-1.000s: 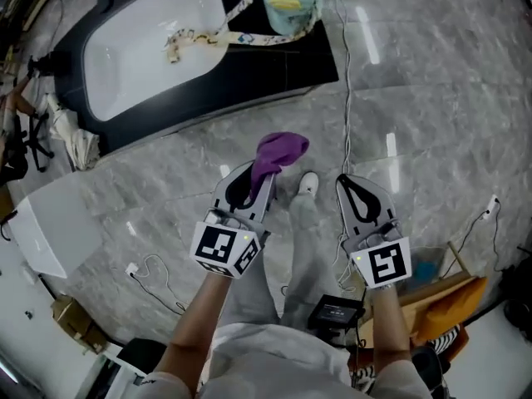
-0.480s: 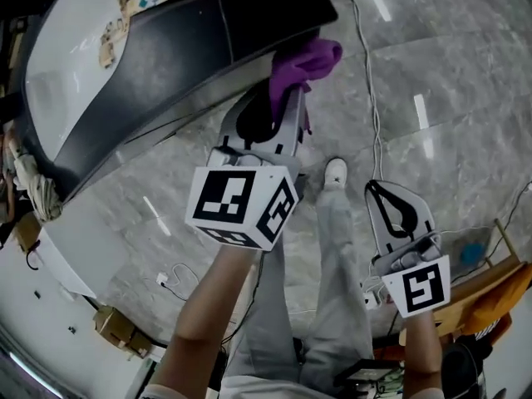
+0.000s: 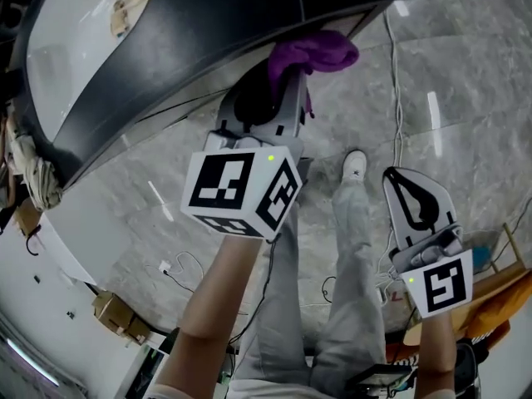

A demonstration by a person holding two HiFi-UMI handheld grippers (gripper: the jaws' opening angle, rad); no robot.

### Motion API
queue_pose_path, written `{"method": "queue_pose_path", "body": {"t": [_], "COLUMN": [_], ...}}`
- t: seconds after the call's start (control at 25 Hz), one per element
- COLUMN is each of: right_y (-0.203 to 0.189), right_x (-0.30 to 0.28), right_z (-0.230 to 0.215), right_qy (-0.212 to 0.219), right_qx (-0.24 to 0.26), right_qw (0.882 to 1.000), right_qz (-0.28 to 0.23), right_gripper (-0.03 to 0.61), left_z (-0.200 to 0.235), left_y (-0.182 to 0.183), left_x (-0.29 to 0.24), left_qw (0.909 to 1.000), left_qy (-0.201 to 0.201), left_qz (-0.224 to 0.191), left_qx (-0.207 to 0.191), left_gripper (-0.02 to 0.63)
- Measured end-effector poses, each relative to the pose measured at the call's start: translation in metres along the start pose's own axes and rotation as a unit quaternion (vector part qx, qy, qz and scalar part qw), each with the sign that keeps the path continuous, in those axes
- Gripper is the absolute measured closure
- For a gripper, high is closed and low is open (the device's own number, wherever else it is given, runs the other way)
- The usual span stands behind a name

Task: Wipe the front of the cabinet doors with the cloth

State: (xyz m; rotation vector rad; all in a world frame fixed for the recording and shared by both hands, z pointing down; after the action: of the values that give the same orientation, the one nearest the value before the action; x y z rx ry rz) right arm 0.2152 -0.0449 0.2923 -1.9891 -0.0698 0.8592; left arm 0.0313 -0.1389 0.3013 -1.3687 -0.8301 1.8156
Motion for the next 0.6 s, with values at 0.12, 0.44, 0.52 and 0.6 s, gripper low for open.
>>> {"method": "queue_pose_path", "body": {"t": [0.12, 0.44, 0.52, 0.6], "right_y": [0.005, 0.014, 0.013, 0.014], "right_x": [-0.015, -0.048, -0.055, -0.063], "right_z": [0.018, 0.081, 0.094, 0.107], "right_qy": [0.008, 0.030, 0.031, 0.030], "right_qx": [0.008, 0.015, 0.021, 0.027], "right_qw": [1.000, 0.999, 0.999, 0.999], "right_qz": [0.000, -0.003, 0.001, 0.003], "right_gripper": [0.551, 0.551, 0.551, 0.551], "left_z": [0.034, 0.110, 0.125, 0.144], "left_y": [-0.008, -0.020, -0.025, -0.029], "left_x": [0.021, 0.073, 0.085, 0.098], "left_qw": [0.9996, 0.9985, 0.9981, 0.9974], "left_qy": [0.025, 0.051, 0.058, 0.066], "left_qz": [0.004, 0.015, 0.018, 0.024], "left_qx": [0.012, 0.011, 0.012, 0.014], "left_gripper": [0.525, 0.525, 0.525, 0.525]}}
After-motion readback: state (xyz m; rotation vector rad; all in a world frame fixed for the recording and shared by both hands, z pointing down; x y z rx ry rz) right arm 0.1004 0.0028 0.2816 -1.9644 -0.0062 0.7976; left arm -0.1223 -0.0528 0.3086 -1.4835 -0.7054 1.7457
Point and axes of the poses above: the fingertips, and each gripper's own axes: x backward along the fingers, z to its left, y out of its top, the point moved 3 cm from there along x, backward along the fingers, and after that the axes turned 5 degrees about -x, right-handed, at the moved point
